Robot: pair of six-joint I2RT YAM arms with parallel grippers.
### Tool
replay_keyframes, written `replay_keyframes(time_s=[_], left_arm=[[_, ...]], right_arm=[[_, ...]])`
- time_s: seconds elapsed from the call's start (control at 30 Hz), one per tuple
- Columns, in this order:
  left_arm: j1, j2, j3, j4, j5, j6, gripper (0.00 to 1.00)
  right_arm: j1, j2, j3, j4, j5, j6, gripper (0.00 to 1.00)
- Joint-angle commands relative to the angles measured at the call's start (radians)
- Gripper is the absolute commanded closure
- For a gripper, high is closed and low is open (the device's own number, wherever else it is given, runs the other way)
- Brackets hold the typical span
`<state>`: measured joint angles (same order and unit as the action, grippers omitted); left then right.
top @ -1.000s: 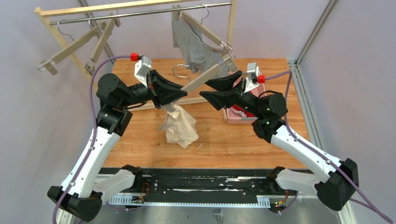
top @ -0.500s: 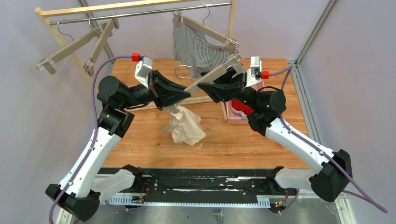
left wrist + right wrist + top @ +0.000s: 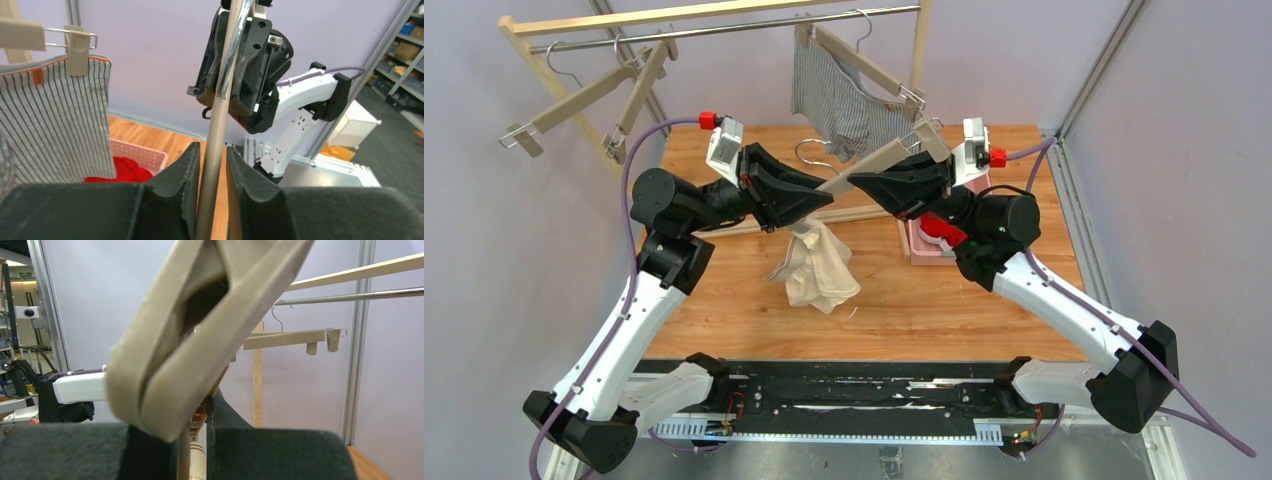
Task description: Remove the underwear clipped to the hanger
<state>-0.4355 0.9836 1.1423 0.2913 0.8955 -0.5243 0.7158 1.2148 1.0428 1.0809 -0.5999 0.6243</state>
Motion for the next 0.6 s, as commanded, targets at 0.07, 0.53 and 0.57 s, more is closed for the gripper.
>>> replay_keyframes(time_s=[0.07, 0.53, 0.57], left_arm=[[-0.012, -0.014, -0.028, 0.055, -0.058, -0.046, 0.52], [-0.012, -0.09, -0.044, -0.224, -0.136, 0.221, 0.35], [-0.012, -0.091, -0.048, -0.223, -0.134, 0.22, 0.35]], right_arm=[[0.0, -0.004, 0.013, 0.059, 0.035, -0.021, 0.99], [0.001, -0.09, 0.014, 0.008, 0.021, -0.001, 0.99], [0.0, -0.095, 0.012, 0.003, 0.02, -0.005, 1.0]])
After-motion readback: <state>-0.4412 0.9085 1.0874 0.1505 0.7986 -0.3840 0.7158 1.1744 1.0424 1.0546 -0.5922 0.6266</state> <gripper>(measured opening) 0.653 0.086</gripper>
